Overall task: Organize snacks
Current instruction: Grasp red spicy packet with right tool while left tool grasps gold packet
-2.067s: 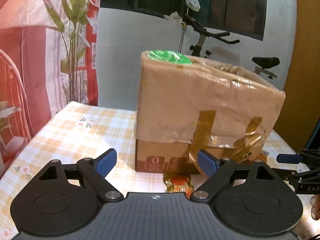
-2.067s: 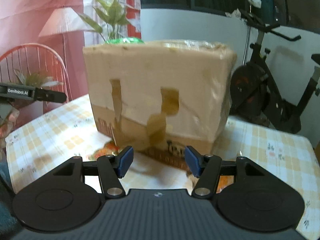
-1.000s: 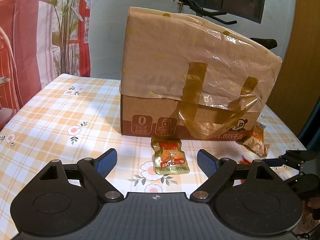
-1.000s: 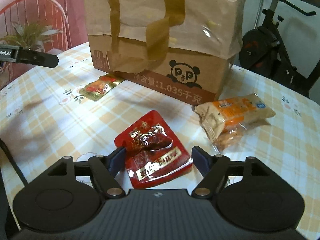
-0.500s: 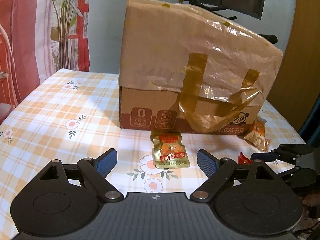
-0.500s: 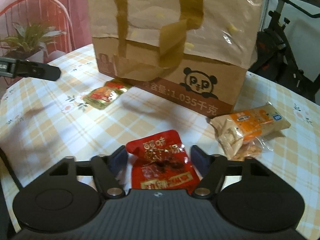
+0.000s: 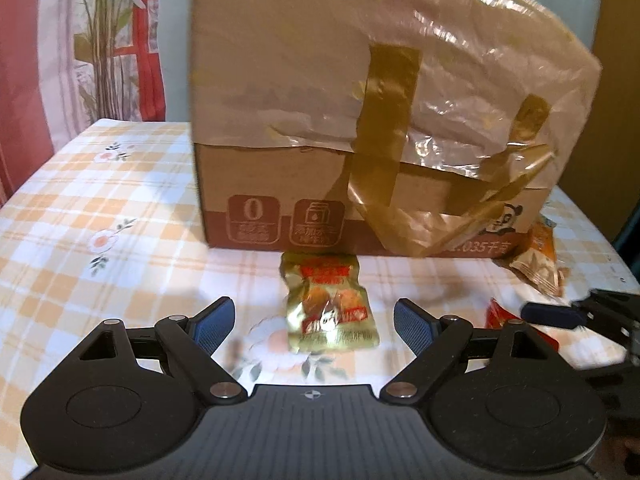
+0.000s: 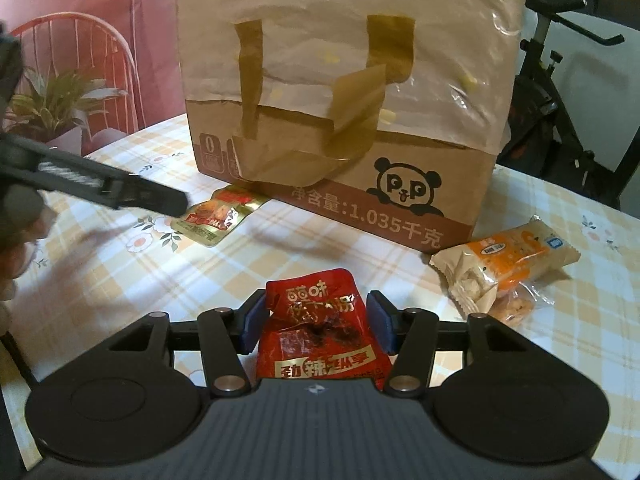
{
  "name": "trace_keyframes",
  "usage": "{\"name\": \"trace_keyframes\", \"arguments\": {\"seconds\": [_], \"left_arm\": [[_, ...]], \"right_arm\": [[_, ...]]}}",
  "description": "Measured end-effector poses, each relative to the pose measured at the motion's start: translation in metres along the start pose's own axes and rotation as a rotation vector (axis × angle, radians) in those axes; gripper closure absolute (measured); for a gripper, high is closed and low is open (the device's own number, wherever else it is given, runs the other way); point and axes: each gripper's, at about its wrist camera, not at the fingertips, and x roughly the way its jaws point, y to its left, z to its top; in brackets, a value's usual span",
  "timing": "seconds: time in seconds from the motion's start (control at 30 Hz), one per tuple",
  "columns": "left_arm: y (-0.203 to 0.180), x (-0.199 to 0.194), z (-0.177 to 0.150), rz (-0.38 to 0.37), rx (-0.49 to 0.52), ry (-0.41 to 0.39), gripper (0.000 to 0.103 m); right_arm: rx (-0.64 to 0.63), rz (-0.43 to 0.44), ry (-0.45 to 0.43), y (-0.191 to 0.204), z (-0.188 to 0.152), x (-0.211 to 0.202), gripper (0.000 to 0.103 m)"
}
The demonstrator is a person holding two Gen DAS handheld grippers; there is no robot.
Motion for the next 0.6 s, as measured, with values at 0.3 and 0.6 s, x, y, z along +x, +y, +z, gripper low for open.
{"name": "trace_keyframes", "arguments": {"seconds": [0.3,0.6], "left_arm": [[-0.009,0.041,0.016,0.078,-0.052,0.049,0.016],[-0.024,0.028,0.001,0.103,0.055,0.030,0.045]], "right_arm": [[0.000,-0.013,-0.007,0.000,-0.001,0.000,0.045],[0.032,0.006,-0.005,-0.005,0.000,0.000,0.044]]}}
